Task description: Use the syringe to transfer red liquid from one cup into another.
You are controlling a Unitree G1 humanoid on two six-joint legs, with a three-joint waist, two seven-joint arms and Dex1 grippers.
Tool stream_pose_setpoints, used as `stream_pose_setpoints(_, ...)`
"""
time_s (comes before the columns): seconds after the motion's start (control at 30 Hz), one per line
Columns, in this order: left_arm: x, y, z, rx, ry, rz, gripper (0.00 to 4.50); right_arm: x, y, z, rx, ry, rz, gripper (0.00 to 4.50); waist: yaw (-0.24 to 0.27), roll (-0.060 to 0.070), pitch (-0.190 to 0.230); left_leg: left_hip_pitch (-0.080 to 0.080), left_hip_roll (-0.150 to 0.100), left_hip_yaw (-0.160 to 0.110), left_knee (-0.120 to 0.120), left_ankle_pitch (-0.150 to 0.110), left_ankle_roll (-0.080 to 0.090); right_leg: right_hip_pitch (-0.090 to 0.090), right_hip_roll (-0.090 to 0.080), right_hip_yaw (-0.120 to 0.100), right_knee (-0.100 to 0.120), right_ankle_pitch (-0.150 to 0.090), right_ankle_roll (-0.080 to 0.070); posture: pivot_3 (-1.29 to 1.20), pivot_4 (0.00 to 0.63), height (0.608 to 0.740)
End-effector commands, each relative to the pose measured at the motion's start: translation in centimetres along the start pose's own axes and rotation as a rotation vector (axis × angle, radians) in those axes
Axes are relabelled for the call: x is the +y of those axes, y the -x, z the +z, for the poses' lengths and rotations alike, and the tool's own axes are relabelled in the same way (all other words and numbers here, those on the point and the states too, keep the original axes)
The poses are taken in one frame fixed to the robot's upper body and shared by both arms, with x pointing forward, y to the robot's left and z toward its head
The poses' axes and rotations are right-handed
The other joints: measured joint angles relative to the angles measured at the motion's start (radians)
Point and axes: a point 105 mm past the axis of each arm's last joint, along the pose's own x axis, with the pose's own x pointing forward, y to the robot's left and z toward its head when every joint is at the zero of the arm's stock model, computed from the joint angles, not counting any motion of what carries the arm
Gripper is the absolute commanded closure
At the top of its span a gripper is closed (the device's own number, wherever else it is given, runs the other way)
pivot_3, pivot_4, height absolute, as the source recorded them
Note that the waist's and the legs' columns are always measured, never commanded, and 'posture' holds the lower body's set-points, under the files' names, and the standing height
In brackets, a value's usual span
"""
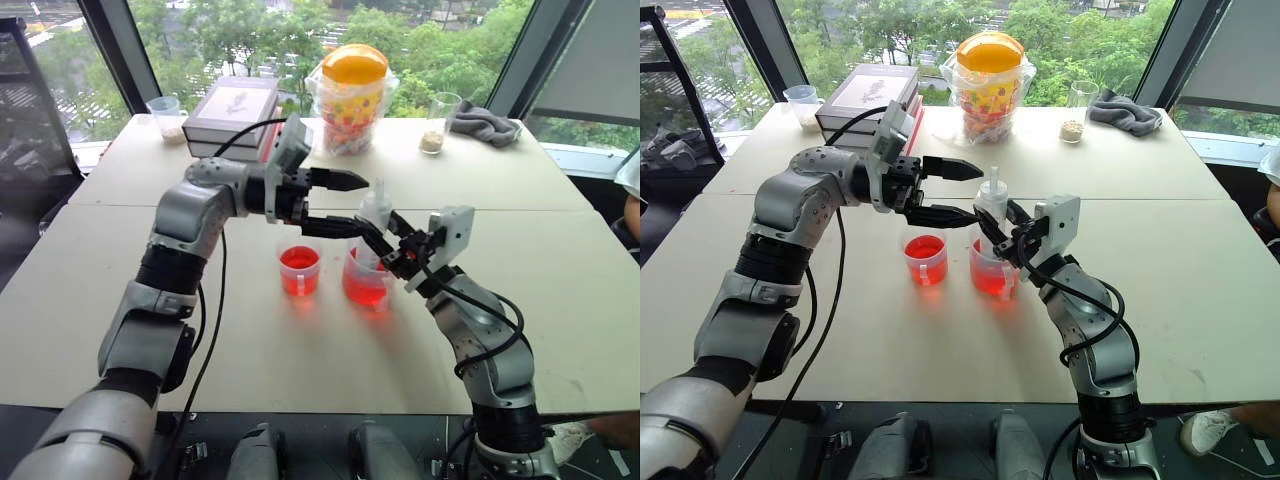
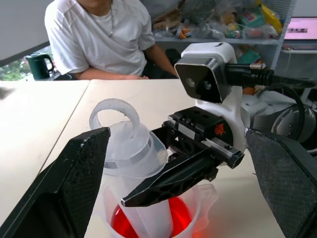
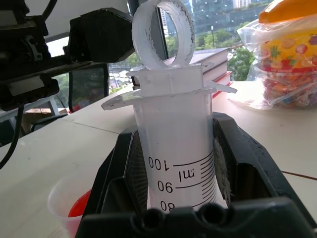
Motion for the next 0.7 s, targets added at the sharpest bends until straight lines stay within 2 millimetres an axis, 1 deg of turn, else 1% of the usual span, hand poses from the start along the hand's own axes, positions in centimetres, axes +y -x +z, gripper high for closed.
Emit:
stream_pose_setpoints(0.03, 0.1, -0.8, 1.8, -0.044, -0.053, -0.014, 0.0, 0.3, -0.2, 1.5, -0.054, 0.035, 0.022, 3.09, 0.0, 0.0, 0.0, 0.0, 0.0, 0.0, 0.0, 0.0, 0.0, 0.0, 0.0, 0.0, 0.0, 0.0, 0.0, 0.0, 0.15, 0.74)
stream_pose_setpoints(0.2, 0.1, -1.8, 1.8, -0.064, -0.018, -0.052, 0.0, 0.4, -0.1, 1.5, -0.048, 0.046, 0.022, 3.09, -0.004, 0.0, 0.0, 0.0, 0.0, 0.0, 0.0, 0.0, 0.0, 0.0, 0.0, 0.0, 0.0, 0.0, 0.0, 0.0, 0.15, 0.74)
stream_pose_setpoints(0.3, 0.2, -2.0, 1.9, -0.078, -0.004, -0.056, 0.0, 0.4, 0.0, 1.5, -0.046, 0.05, 0.02, 3.09, -0.005, 0.0, 0.0, 0.0, 0.0, 0.0, 0.0, 0.0, 0.0, 0.0, 0.0, 0.0, 0.0, 0.0, 0.0, 0.0, 0.15, 0.74)
stream_pose_setpoints(0.37, 0.4, -2.2, 2.0, -0.09, 0.007, -0.057, 0.54, 0.5, 0.1, 1.4, -0.043, 0.053, 0.02, 3.09, -0.005, 0.0, 0.0, 0.0, 0.0, 0.0, 0.0, 0.0, 0.0, 0.0, 0.0, 0.0, 0.0, 0.0, 0.0, 0.0, 0.15, 0.74)
stream_pose_setpoints(0.43, 0.4, -2.3, 2.1, -0.099, 0.011, -0.064, 1.28, 0.6, 0.1, 1.4, -0.04, 0.055, 0.021, 3.09, -0.004, 0.0, 0.0, 0.0, 0.0, 0.0, 0.0, 0.0, 0.0, 0.0, 0.0, 0.0, 0.0, 0.0, 0.0, 0.0, 0.15, 0.74)
stream_pose_setpoints(0.63, 0.6, -2.5, 2.3, -0.113, 0.005, -0.056, 4.4, 0.7, 0.2, 1.3, -0.032, 0.052, 0.027, 3.09, -0.004, 0.0, 0.0, 0.0, 0.0, 0.0, 0.0, 0.0, 0.0, 0.0, 0.0, 0.0, 0.0, 0.0, 0.0, 0.0, 0.15, 0.74)
stream_pose_setpoints(0.7, 0.7, -2.5, 2.5, -0.11, -0.013, -0.045, 4.46, 0.7, 0.3, 1.1, -0.023, 0.047, 0.03, 3.09, -0.004, 0.0, 0.0, 0.0, 0.0, 0.0, 0.0, 0.0, 0.0, 0.0, 0.0, 0.0, 0.0, 0.0, 0.0, 0.0, 0.15, 0.74)
